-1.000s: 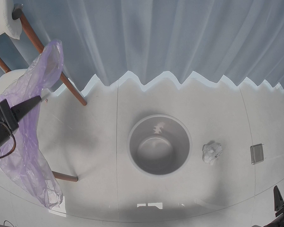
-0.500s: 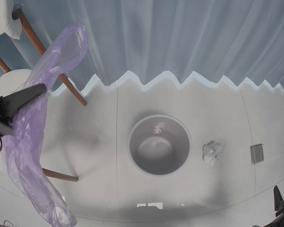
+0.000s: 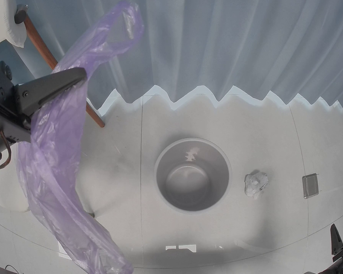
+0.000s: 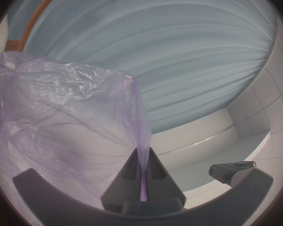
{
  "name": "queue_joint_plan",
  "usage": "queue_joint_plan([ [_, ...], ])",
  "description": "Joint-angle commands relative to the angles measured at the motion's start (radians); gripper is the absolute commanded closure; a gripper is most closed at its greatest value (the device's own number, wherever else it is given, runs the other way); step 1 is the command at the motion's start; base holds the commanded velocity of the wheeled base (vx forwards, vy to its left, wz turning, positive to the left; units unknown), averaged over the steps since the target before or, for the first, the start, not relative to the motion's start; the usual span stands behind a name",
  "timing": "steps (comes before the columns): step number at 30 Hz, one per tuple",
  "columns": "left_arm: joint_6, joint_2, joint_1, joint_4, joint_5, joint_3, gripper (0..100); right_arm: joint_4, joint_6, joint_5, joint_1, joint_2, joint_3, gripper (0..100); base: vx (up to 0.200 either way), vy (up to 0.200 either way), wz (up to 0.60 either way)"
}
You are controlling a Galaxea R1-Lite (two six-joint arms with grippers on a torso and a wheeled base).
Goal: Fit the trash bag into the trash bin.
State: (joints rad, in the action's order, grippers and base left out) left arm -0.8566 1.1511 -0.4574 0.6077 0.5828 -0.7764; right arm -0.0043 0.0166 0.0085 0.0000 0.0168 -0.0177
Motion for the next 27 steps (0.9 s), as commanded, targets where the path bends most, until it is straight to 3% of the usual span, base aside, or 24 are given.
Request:
queue_joint_plan([
  [1, -0.001, 0.056, -0.056, 0.001, 0.002, -0.041, 100, 0.0, 0.0, 0.001, 0.0, -0.017, 0.018, 0, 0.0, 0.0, 0.0],
  [10, 0.002, 0.087, -0.096, 0.003, 0.074, -0.093, 100, 0.0, 0.0, 0.001, 0.0, -0.017, 0.018, 0, 0.0, 0.0, 0.0],
  [27, -0.001, 0.082, -0.096, -0.005, 0.075, -0.078, 100, 0.0, -0.001, 0.001, 0.0, -0.017, 0.018, 0, 0.0, 0.0, 0.0],
])
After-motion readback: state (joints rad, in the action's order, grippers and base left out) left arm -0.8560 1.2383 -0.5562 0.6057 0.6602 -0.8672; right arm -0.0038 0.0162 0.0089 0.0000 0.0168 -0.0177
